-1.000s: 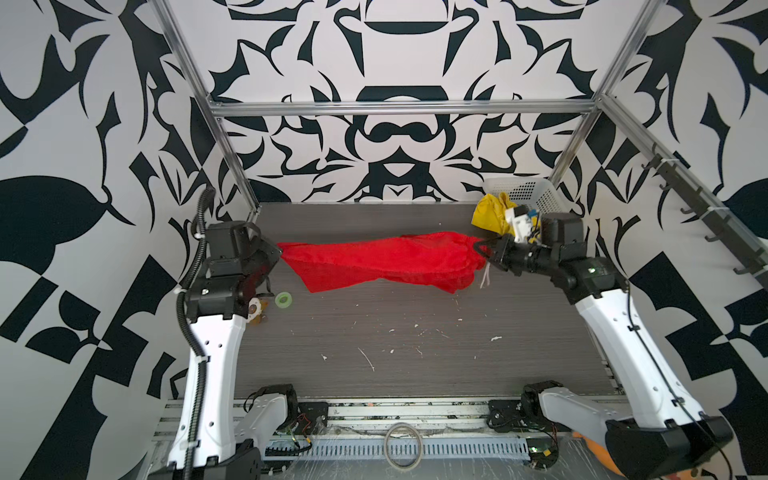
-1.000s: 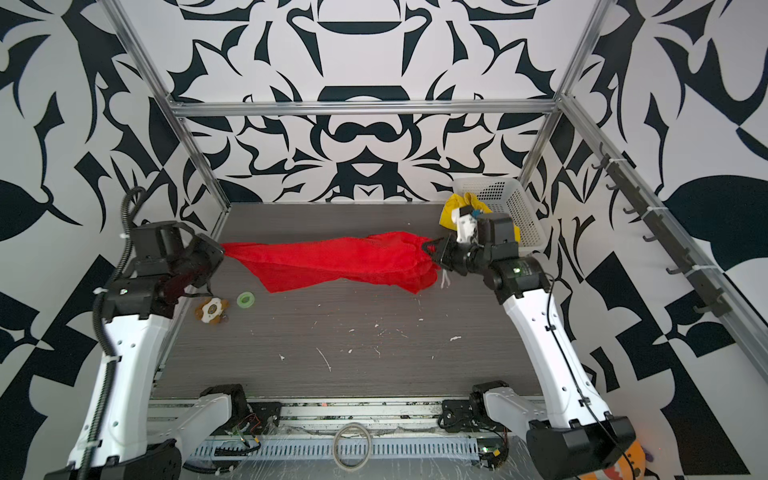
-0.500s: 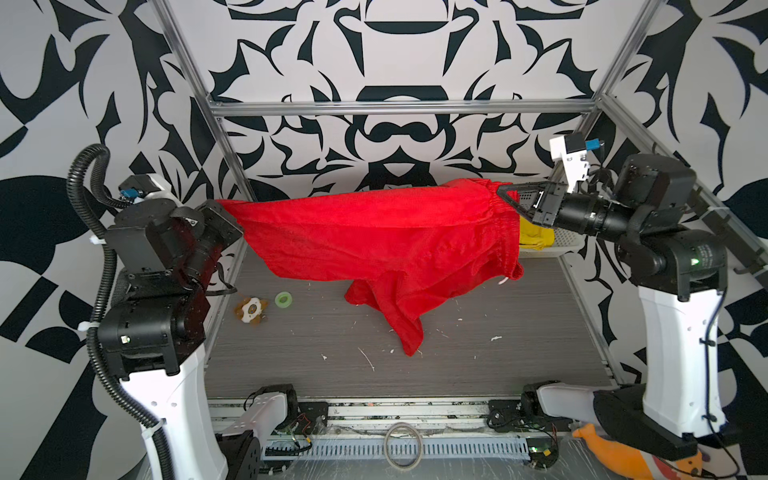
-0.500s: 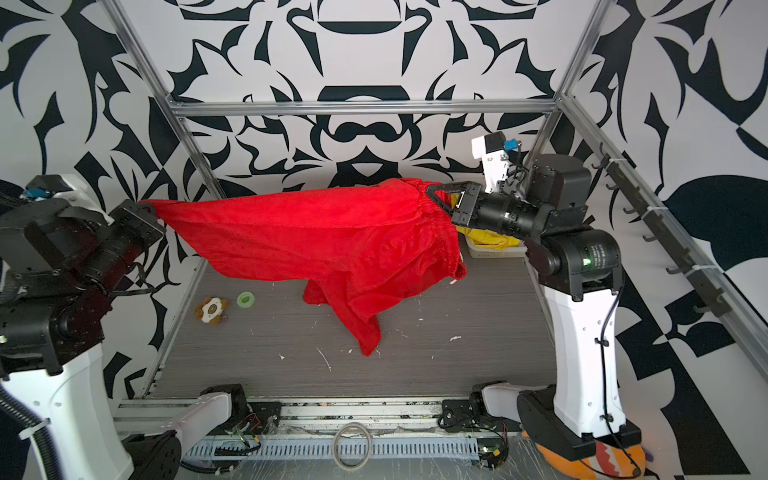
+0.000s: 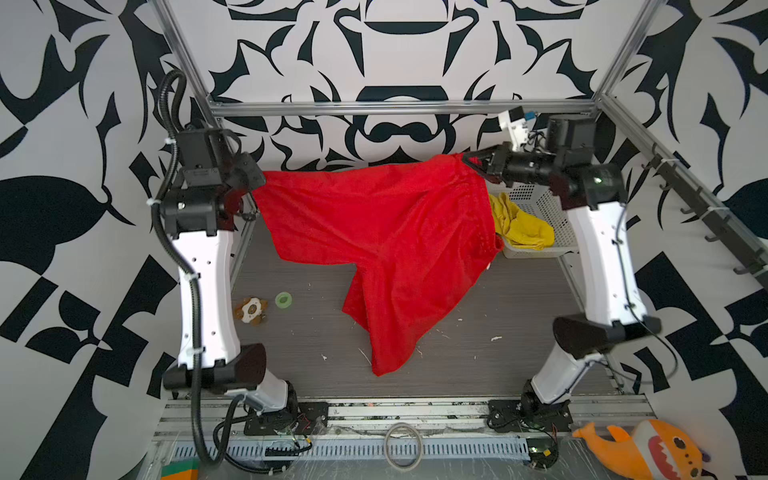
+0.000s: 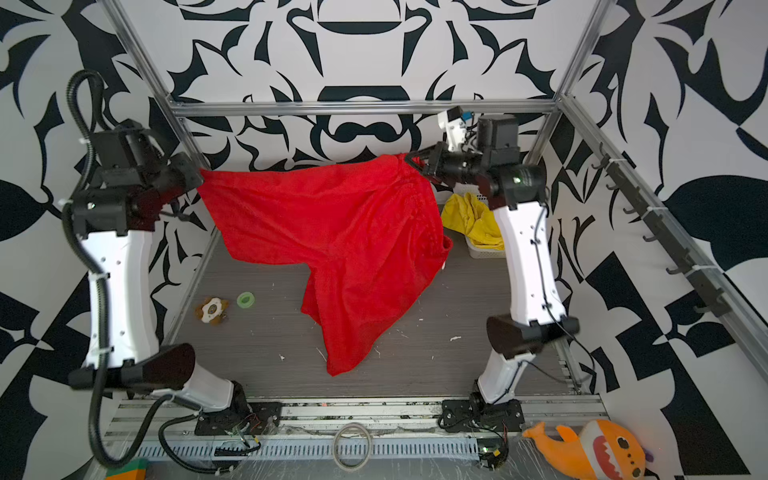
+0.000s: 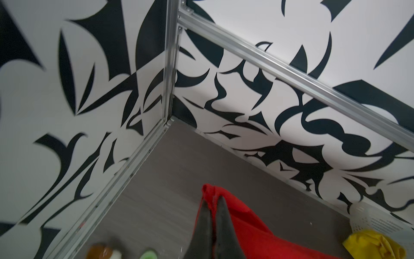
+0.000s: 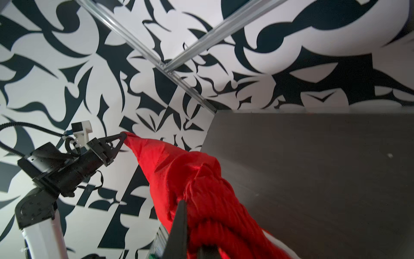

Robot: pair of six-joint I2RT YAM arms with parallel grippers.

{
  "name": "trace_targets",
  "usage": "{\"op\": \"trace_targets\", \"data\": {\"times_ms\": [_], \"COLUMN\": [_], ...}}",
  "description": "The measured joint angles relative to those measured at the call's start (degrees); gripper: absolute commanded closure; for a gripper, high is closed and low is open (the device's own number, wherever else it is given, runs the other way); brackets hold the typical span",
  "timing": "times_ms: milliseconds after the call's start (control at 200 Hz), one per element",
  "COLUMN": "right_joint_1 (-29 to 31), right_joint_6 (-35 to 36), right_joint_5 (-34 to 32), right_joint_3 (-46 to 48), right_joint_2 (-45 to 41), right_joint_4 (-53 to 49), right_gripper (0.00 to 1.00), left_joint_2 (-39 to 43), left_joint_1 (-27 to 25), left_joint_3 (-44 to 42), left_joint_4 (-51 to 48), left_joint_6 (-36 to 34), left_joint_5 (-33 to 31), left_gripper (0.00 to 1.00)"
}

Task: Fold and stack the shorts
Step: 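Lift the red shorts high with both grippers and stretch them out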

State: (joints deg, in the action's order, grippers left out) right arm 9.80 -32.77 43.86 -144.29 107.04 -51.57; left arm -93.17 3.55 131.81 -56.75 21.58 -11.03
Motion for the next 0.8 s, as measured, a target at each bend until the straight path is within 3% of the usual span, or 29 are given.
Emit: {"op": "trace_targets", "data": {"times_ms": [130, 230, 450, 650, 800], "right_joint_1": [-0.68, -2.05, -3.15, -3.1, -3.08], "right_joint_6": [-3.91, -6.97, -4.22, 2.12, 4.37], "right_joint_5": [2.03, 4.24, 5.46, 5.44, 5.38], "right_joint_3": [-22.51, -23.5, 4.72, 5.57, 4.85], "right_joint_2": [18.86, 22.25, 0.48, -16.57, -22.93], "right_joint_4": [2.27, 3.69, 7.13, 4.96, 4.31], "right_gripper": [1.0, 1.0, 1.0, 1.0, 1.0], "left_joint_2": [-12.33, -10.1, 12.11, 26.99, 30.93], "left_joint_1": [0.59, 0.79, 0.68, 0.9, 0.9], "left_joint_3": [18.01, 15.78, -4.15, -8.11, -9.6], "left_joint_4": [0.22, 2.97, 10.4, 11.93, 11.98], "left_joint_6": [-0.85, -0.85, -1.01, -2.64, -3.69], "left_joint_5": [1.68, 2.4, 3.74, 2.08, 1.49], "left_gripper": [1.0, 1.0, 1.0, 1.0, 1.0]}}
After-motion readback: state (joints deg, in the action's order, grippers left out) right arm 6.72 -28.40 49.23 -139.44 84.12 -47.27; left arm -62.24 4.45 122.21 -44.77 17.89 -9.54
